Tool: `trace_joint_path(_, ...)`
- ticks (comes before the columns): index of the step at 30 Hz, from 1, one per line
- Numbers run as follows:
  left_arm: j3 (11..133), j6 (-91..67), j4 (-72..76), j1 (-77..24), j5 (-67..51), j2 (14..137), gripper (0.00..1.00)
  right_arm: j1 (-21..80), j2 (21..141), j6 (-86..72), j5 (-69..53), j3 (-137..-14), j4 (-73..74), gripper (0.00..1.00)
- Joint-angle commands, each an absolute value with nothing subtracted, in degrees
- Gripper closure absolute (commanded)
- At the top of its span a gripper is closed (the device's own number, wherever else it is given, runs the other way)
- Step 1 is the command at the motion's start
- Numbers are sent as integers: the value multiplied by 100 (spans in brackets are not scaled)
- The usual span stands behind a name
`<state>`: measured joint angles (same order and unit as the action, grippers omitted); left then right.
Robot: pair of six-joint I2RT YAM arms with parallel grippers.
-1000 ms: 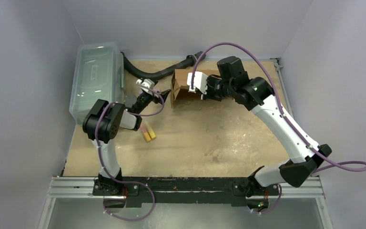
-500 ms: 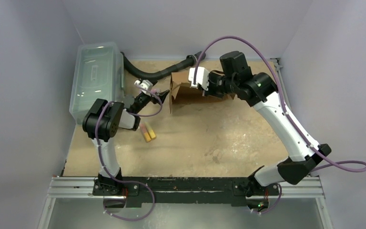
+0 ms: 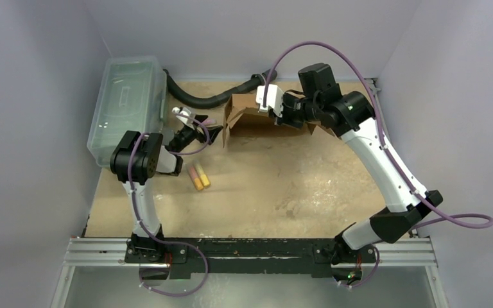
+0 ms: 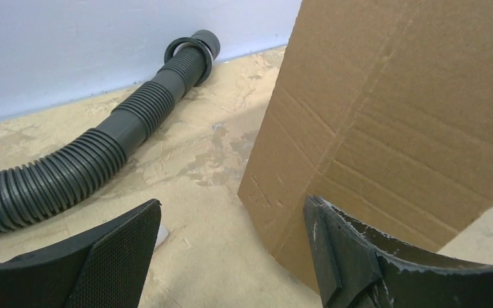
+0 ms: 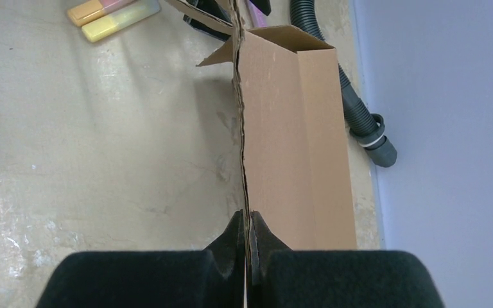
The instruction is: Fold the paper box
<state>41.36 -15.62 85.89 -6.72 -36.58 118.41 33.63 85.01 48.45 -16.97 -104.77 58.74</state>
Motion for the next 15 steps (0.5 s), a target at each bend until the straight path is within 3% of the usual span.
trace_joint_path(1,4324,-1885,10088,-606,-3958,11824,18,3320,8549,4712,-2137,-10792,5988,100)
trace_joint_path(15,4228,-1455,9748,-772,-3743,11494,17,3309,8717,4594,-2509,-11197,6322,100)
